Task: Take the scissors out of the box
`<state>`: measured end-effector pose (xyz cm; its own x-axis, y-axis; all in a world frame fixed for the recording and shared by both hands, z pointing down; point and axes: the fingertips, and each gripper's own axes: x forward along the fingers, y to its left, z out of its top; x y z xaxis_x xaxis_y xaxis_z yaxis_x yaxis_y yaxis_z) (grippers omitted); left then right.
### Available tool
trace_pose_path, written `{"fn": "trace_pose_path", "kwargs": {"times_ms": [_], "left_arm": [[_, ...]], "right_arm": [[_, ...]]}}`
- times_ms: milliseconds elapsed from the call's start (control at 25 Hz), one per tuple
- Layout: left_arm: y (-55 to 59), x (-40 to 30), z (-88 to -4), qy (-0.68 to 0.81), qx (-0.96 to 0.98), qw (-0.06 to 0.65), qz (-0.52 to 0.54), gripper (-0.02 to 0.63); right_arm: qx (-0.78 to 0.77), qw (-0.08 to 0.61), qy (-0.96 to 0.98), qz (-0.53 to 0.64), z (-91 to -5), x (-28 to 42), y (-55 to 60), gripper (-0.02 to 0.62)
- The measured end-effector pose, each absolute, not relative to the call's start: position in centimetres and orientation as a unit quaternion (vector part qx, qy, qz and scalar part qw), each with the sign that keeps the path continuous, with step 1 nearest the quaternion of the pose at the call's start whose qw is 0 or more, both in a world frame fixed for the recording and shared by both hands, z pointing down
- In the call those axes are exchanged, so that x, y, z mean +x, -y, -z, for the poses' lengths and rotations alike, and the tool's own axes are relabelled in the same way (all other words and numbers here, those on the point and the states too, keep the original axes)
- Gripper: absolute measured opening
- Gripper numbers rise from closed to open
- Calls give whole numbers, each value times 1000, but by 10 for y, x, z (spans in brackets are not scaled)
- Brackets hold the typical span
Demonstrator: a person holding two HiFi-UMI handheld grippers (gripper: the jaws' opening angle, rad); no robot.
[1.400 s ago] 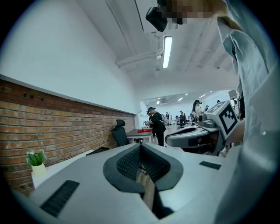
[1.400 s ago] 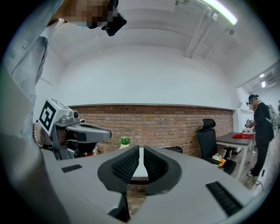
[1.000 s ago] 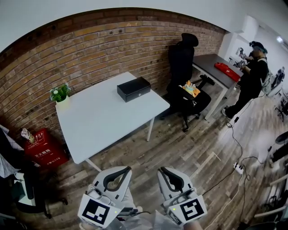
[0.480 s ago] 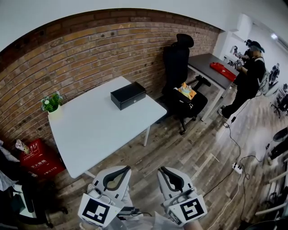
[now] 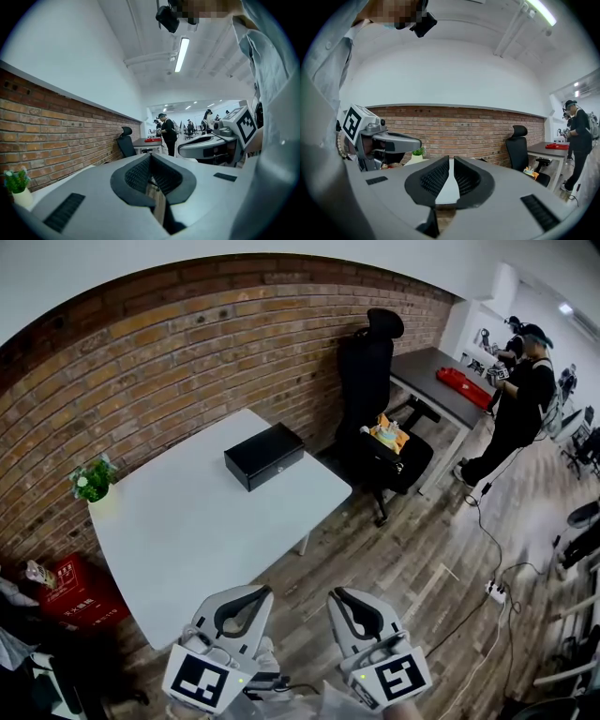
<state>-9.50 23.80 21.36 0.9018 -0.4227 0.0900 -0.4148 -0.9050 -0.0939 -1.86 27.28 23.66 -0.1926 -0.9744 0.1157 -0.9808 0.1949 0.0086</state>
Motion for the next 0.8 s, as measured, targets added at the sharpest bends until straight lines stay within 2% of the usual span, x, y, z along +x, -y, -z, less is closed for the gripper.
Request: {"fn": "trace_pose_path", "kwargs": {"times_ms": [800], "left_arm": [[-78,-83,-216,-176,-982,42,50,17]], "right_arm": [[659,55,750,-34,-234,-15,-115,58]]}}
